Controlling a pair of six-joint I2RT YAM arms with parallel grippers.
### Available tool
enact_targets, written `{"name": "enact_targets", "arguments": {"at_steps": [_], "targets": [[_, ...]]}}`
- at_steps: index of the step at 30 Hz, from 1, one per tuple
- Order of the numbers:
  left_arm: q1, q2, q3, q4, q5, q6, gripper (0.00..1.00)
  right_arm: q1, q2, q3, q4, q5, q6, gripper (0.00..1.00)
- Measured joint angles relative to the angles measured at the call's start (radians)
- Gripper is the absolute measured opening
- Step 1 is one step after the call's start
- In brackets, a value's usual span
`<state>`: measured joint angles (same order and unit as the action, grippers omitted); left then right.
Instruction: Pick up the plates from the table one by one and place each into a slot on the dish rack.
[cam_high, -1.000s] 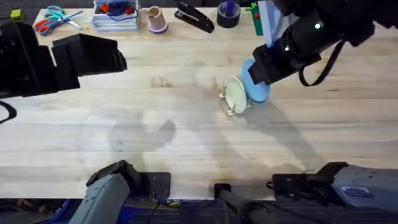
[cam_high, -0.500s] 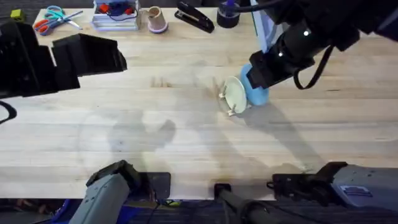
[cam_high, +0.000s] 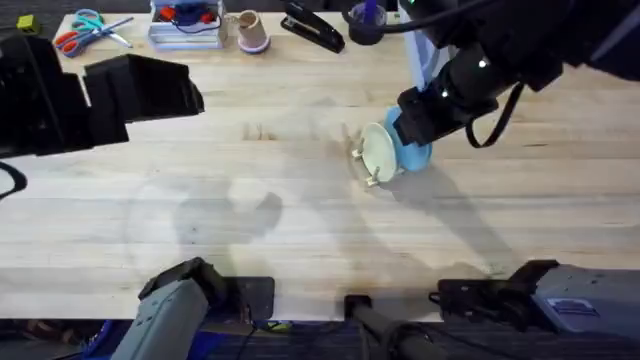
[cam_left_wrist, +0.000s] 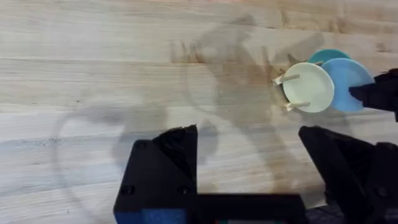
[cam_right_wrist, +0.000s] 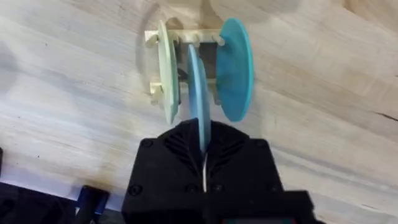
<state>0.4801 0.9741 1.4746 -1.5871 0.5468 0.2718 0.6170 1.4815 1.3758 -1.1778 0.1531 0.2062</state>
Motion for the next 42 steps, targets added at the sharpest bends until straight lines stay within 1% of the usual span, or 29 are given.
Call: {"name": "enact_targets", "arguments": {"at_steps": [11, 32, 42], "targets": [[0.000, 0.000, 0.000, 0.000, 0.000, 0.000, 0.994, 0.000, 0.003, 0.000, 0.019, 0.000, 0.000, 0.029], [0.000, 0.000, 0.000, 0.000, 0.000, 0.000, 0.995, 0.001, 0.077, 0.000, 0.042, -0.004, 0.000, 0.029], [0.000, 0.000, 0.000, 0.000, 0.000, 0.000, 0.994, 0.001, 0.083, -0.012, 0.058, -0.004, 0.000, 0.029]]}}
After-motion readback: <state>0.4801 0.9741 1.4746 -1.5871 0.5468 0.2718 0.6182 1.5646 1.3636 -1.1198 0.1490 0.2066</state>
